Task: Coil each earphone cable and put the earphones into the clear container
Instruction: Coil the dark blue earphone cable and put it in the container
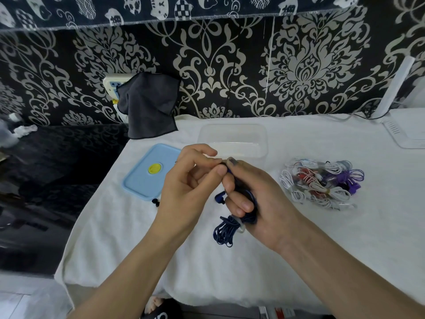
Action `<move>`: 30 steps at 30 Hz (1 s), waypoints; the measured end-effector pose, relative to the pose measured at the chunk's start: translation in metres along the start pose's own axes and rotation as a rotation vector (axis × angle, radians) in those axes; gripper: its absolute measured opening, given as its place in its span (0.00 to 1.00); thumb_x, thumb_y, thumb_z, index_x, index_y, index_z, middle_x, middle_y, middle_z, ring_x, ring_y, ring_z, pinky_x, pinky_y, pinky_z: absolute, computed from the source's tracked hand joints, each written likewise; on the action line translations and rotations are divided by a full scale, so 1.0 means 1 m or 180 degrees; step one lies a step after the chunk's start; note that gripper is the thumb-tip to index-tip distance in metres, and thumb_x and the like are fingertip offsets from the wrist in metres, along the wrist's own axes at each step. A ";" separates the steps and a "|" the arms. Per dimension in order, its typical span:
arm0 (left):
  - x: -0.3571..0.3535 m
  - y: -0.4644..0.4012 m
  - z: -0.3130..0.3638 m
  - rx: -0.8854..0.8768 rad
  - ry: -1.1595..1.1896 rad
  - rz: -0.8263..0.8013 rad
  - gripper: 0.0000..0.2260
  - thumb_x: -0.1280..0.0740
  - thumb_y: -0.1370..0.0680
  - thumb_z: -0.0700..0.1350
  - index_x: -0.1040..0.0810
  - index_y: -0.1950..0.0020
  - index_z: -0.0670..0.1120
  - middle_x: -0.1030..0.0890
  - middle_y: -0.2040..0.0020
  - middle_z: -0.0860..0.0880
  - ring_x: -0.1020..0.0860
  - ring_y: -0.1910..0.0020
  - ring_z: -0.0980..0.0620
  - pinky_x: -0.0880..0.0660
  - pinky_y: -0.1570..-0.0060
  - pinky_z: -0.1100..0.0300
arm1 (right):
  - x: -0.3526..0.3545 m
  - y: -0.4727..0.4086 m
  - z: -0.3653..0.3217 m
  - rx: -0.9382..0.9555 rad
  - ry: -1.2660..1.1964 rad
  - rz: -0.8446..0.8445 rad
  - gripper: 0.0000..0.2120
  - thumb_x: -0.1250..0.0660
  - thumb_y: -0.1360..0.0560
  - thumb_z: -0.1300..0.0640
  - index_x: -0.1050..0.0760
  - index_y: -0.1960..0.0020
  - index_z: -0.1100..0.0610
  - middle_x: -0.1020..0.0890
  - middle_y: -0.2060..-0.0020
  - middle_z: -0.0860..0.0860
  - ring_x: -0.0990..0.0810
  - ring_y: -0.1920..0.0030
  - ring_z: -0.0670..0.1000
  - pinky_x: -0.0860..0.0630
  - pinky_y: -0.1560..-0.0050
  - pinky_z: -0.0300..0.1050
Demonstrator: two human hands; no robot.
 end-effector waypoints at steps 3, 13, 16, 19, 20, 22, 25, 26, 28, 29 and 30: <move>-0.003 0.001 -0.001 0.0044 0.0170 -0.0003 0.04 0.32 0.23 0.37 0.25 0.56 0.44 0.18 0.59 0.57 0.20 0.58 0.49 0.24 0.53 0.55 | -0.002 0.001 -0.001 -0.0003 -0.0025 -0.0034 0.15 0.40 0.18 0.54 0.28 0.62 0.59 0.25 0.70 0.49 0.38 0.80 0.44 0.36 0.75 0.37; -0.007 -0.002 0.003 -0.0092 0.0116 -0.0228 0.04 0.33 0.23 0.33 0.25 0.53 0.42 0.20 0.52 0.48 0.17 0.64 0.48 0.22 0.55 0.55 | -0.007 0.008 0.008 -0.0407 -0.0311 -0.0202 0.21 0.42 0.18 0.51 0.29 0.68 0.55 0.30 0.80 0.43 0.42 0.78 0.44 0.38 0.74 0.35; -0.001 -0.002 0.001 -0.0186 -0.0051 -0.0256 0.04 0.31 0.21 0.34 0.24 0.52 0.41 0.23 0.49 0.41 0.18 0.61 0.38 0.22 0.55 0.43 | -0.010 0.008 0.013 -0.0527 -0.0433 -0.0256 0.22 0.40 0.18 0.50 0.29 0.70 0.54 0.33 0.81 0.44 0.42 0.79 0.45 0.37 0.75 0.34; 0.004 -0.002 0.000 -0.0208 -0.0160 -0.0221 0.03 0.30 0.22 0.37 0.23 0.53 0.43 0.23 0.50 0.39 0.21 0.57 0.32 0.25 0.53 0.38 | -0.012 0.009 0.016 -0.0560 -0.0565 -0.0280 0.22 0.40 0.18 0.51 0.30 0.70 0.55 0.34 0.82 0.45 0.41 0.80 0.45 0.37 0.75 0.34; 0.004 -0.002 0.001 -0.0220 -0.0155 -0.0229 0.03 0.30 0.22 0.38 0.23 0.53 0.43 0.24 0.50 0.38 0.22 0.56 0.31 0.25 0.53 0.37 | -0.012 0.009 0.016 -0.0554 -0.0598 -0.0280 0.22 0.40 0.19 0.51 0.30 0.70 0.55 0.34 0.82 0.45 0.41 0.80 0.45 0.37 0.76 0.34; 0.003 -0.001 0.002 -0.0237 -0.0109 -0.0260 0.03 0.30 0.22 0.38 0.23 0.54 0.44 0.24 0.50 0.36 0.22 0.57 0.27 0.24 0.54 0.34 | -0.013 0.010 0.016 -0.0543 -0.0629 -0.0280 0.22 0.39 0.19 0.50 0.30 0.70 0.55 0.35 0.82 0.45 0.41 0.81 0.45 0.38 0.76 0.34; 0.002 0.000 0.004 -0.0243 -0.0072 -0.0274 0.04 0.30 0.23 0.38 0.23 0.54 0.45 0.24 0.50 0.35 0.22 0.57 0.26 0.24 0.52 0.33 | -0.014 0.011 0.014 -0.0526 -0.0598 -0.0324 0.21 0.38 0.20 0.50 0.30 0.71 0.54 0.34 0.82 0.45 0.41 0.81 0.45 0.40 0.76 0.34; 0.002 0.000 0.005 -0.0246 -0.0078 -0.0283 0.04 0.30 0.23 0.38 0.23 0.54 0.45 0.24 0.50 0.35 0.22 0.56 0.26 0.23 0.51 0.34 | -0.015 0.011 0.014 -0.0535 -0.0579 -0.0343 0.20 0.38 0.21 0.50 0.30 0.71 0.54 0.34 0.82 0.45 0.41 0.81 0.45 0.40 0.76 0.35; 0.002 0.001 0.009 -0.0314 -0.0156 -0.0318 0.03 0.30 0.23 0.38 0.23 0.53 0.44 0.23 0.50 0.37 0.21 0.57 0.28 0.22 0.51 0.38 | -0.015 0.010 0.014 -0.0566 -0.0479 -0.0343 0.21 0.38 0.21 0.49 0.30 0.71 0.54 0.35 0.83 0.45 0.42 0.81 0.45 0.40 0.76 0.35; 0.001 0.001 0.012 -0.0386 -0.0277 -0.0332 0.03 0.30 0.23 0.38 0.23 0.51 0.43 0.23 0.50 0.38 0.20 0.57 0.31 0.22 0.52 0.42 | -0.014 0.010 0.014 -0.0567 -0.0398 -0.0329 0.21 0.39 0.21 0.49 0.30 0.71 0.54 0.36 0.83 0.45 0.43 0.81 0.45 0.40 0.76 0.35; 0.001 0.002 0.015 -0.0463 -0.0438 -0.0337 0.04 0.30 0.23 0.38 0.23 0.50 0.42 0.22 0.51 0.39 0.20 0.58 0.35 0.22 0.52 0.46 | -0.013 0.009 0.013 -0.0550 -0.0320 -0.0311 0.22 0.39 0.20 0.50 0.30 0.71 0.54 0.36 0.82 0.45 0.42 0.81 0.45 0.40 0.76 0.35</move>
Point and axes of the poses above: each hand's wrist, its own y-axis away from the middle knuckle, its own x-axis out of the back of the hand, z = x × y, the point moved 10 cm from there along -y, towards the middle knuckle
